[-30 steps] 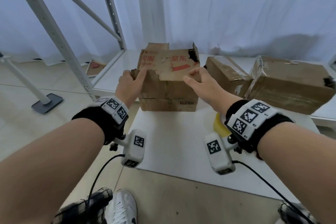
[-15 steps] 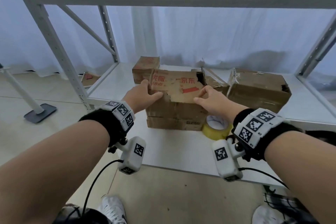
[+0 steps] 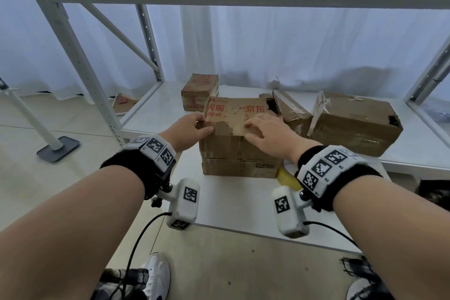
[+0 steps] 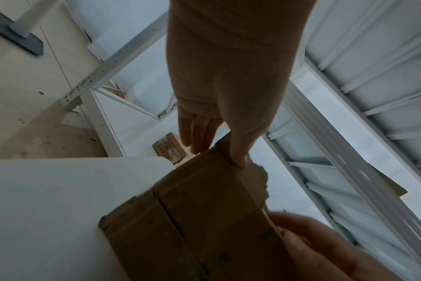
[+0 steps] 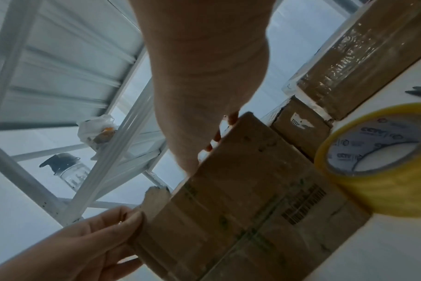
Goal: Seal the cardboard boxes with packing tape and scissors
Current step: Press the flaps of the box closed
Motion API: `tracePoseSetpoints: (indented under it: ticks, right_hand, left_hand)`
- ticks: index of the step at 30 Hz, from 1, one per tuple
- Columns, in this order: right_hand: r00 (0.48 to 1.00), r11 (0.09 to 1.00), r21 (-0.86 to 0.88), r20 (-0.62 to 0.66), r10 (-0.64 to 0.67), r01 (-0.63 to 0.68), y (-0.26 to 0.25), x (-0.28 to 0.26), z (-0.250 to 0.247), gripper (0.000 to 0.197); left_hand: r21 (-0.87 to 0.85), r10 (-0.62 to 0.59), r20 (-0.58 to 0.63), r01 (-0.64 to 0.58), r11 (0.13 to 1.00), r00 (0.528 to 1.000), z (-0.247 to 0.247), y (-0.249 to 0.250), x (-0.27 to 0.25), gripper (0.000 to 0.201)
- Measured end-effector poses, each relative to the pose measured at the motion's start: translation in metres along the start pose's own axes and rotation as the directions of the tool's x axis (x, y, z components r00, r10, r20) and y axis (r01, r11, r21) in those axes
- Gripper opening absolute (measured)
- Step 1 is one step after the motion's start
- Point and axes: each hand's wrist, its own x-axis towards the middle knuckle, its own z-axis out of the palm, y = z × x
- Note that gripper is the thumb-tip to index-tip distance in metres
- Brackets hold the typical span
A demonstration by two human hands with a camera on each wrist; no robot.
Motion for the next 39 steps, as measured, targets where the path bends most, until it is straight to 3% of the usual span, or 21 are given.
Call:
tracePoseSetpoints:
  ticks: [6,16,19,23,26,29,34,39]
  right_hand:
    - [0.998,0.994,-0.107,0.059,0.010,-0.004,-0.003,0.009,0.013,0.048]
    - [0.992,0.990,0.136,-0.125,-0.012,0.029,0.001,0.024,0.008,0.013]
    - [0.976,0.994,0.100,-0.216,-0.023,0.045,-0.001,0.020,0.014,0.022]
    - [0.974,0.988,0.153,-0.225,0.000,0.036,-0.001,0.019,0.016,0.038]
    - [0.973,0.973,0.230,-0.228,0.024,0.030,0.000,0.016,0.017,0.035]
    - [0.971,0.974,0.224,-0.238,0.026,0.029,-0.005,0.010,0.017,0.025]
    - [0.978,0.989,0.147,-0.199,0.060,-0.031,-0.018,0.001,0.020,0.022]
    - [0.985,0.989,0.140,-0.156,0.075,-0.053,-0.027,-0.001,0.025,0.024]
  left_hand:
    - [-0.090,0.007,-0.076,-0.014,0.996,0.997,0.004,-0.002,0.007,0.014]
    - [-0.275,-0.093,0.029,0.098,0.956,0.995,0.000,-0.012,0.022,0.026]
    - [-0.276,-0.106,0.043,0.114,0.954,0.993,0.001,-0.015,0.019,0.029]
    - [-0.254,-0.116,0.127,0.146,0.956,0.985,-0.002,-0.011,0.014,0.026]
    - [-0.169,-0.104,0.140,0.127,0.977,0.985,-0.005,-0.008,0.009,0.027]
    - [-0.074,-0.082,0.073,0.088,0.993,0.994,-0.002,-0.005,0.004,0.028]
    - [-0.109,-0.052,-0.035,0.048,0.993,0.998,0.003,-0.007,-0.001,0.025]
    - [-0.158,-0.081,0.030,0.085,0.984,0.996,-0.007,-0.012,-0.007,0.016]
